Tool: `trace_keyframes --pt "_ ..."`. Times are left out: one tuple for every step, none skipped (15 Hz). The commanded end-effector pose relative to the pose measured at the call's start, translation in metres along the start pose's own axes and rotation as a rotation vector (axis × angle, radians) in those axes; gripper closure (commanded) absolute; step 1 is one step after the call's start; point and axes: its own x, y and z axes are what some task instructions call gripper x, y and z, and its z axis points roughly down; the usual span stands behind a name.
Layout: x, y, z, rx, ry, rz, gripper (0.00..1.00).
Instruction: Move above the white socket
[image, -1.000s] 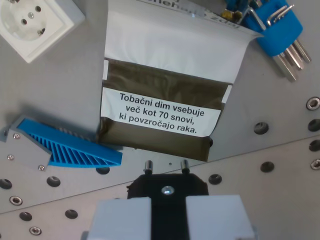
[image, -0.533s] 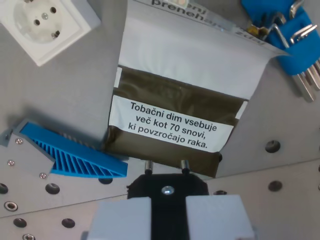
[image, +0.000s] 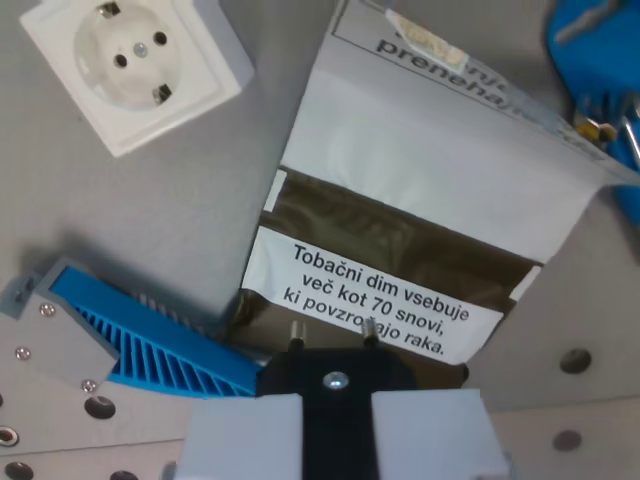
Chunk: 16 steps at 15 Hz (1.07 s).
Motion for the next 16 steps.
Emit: trace_keyframes --pt "0.012 -0.007 0.010 0.066 -0.018 -0.185 1.00" --pt "0.014 -0.010 0.014 0.069 -0.018 -0.202 1.00" --pt "0.016 -0.013 0.018 0.071 -0.016 -0.216 1.00" --pt "0.018 -0.016 0.022 0.073 -0.015 -0.234 1.00" --pt "0.020 -0.019 0.026 0.075 -0.014 -0.247 1.00" --pt "0.022 -0.022 0.030 0.076 -0.013 -0.262 1.00" --pt "0.024 -0.025 0.035 0.078 -0.014 -0.274 1.00" --pt "0.026 -0.028 0.039 0.078 -0.013 -0.287 1.00" --pt "0.028 -0.031 0.043 0.080 -0.014 -0.299 1.00" --pt "0.030 -0.034 0.047 0.081 -0.012 -0.312 1.00" --pt "0.032 -0.037 0.051 0.083 -0.012 -0.325 1.00" --pt "0.034 -0.039 0.055 0.083 -0.007 -0.334 1.00" --pt "0.036 -0.042 0.058 0.084 -0.005 -0.346 1.00" --pt "0.037 -0.045 0.062 0.084 -0.003 -0.353 1.00" --pt "0.039 -0.047 0.065 0.084 0.000 -0.361 1.00" --pt "0.040 -0.049 0.068 0.083 0.003 -0.367 1.00"
